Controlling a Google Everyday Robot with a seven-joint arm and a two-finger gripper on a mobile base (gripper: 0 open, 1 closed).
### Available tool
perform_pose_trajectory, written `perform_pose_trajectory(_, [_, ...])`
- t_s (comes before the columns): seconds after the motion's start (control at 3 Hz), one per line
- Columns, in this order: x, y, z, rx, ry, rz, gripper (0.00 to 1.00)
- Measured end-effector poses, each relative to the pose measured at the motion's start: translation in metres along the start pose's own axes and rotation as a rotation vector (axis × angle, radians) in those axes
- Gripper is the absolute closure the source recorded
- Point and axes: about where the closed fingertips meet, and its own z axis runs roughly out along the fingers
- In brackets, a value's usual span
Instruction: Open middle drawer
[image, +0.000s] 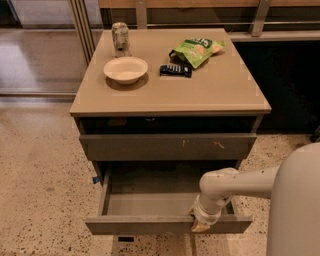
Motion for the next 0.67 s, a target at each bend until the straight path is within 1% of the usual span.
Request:
perform_pose_trajectory(0.33, [0.0,0.0,-0.001,0.0,0.0,0.0,1.0])
perform_pose_trajectory(0.67, [-0.002,0.021,0.002,-0.018,-0.018,0.024,1.0])
